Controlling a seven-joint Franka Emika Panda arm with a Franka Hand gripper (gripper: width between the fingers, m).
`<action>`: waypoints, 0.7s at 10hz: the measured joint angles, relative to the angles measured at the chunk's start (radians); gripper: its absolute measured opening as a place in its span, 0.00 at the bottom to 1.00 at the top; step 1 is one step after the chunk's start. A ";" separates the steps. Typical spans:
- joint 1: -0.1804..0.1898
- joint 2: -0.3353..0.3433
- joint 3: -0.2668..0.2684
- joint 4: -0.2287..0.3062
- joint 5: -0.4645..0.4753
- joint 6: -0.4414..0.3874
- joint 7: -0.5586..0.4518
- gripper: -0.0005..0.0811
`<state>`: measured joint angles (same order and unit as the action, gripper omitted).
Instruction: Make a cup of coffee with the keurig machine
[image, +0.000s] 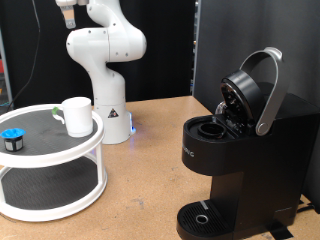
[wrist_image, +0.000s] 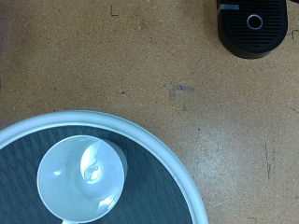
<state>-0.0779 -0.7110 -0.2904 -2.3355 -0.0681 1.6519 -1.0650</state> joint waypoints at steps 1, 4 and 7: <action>0.000 -0.001 -0.008 -0.003 0.000 0.000 -0.026 0.99; -0.020 0.012 -0.073 -0.006 -0.073 -0.019 -0.092 0.99; -0.042 0.055 -0.130 0.009 -0.134 -0.022 -0.128 0.99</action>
<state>-0.1199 -0.6558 -0.4202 -2.3269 -0.2019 1.6301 -1.1935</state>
